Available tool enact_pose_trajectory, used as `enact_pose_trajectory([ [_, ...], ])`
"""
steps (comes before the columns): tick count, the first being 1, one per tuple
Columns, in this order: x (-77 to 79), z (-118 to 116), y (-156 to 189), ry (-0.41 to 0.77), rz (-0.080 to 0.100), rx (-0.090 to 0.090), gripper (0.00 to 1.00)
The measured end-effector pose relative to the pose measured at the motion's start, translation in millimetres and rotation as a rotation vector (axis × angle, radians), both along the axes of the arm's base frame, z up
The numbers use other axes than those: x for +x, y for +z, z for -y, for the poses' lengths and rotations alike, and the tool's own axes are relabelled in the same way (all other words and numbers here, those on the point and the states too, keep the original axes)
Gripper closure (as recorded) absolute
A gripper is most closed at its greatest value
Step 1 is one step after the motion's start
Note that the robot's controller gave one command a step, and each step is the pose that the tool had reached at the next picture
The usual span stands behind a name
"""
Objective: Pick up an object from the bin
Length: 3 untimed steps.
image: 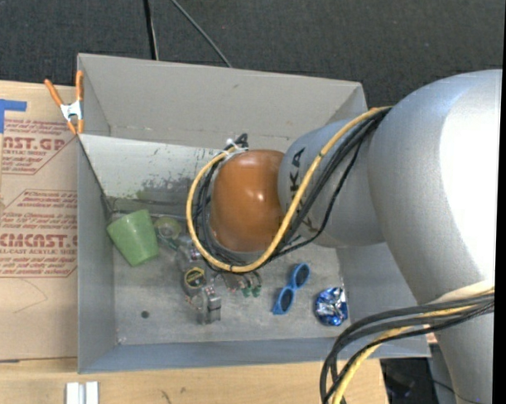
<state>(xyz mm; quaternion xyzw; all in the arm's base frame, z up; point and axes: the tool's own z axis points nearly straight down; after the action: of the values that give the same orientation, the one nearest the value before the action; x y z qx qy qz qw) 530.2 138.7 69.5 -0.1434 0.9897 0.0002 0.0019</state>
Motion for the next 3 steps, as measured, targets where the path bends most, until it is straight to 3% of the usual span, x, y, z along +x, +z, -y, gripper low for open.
enact_pose_trajectory([
  [1, 56.2, 43, 1, 0.215, 0.001, -0.002, 0.00],
  [2, -13.6, 10, 0, 0.328, -0.007, 0.001, 0.00],
  [3, -10.8, 12, 1, 0.323, -0.002, 0.000, 1.00],
])
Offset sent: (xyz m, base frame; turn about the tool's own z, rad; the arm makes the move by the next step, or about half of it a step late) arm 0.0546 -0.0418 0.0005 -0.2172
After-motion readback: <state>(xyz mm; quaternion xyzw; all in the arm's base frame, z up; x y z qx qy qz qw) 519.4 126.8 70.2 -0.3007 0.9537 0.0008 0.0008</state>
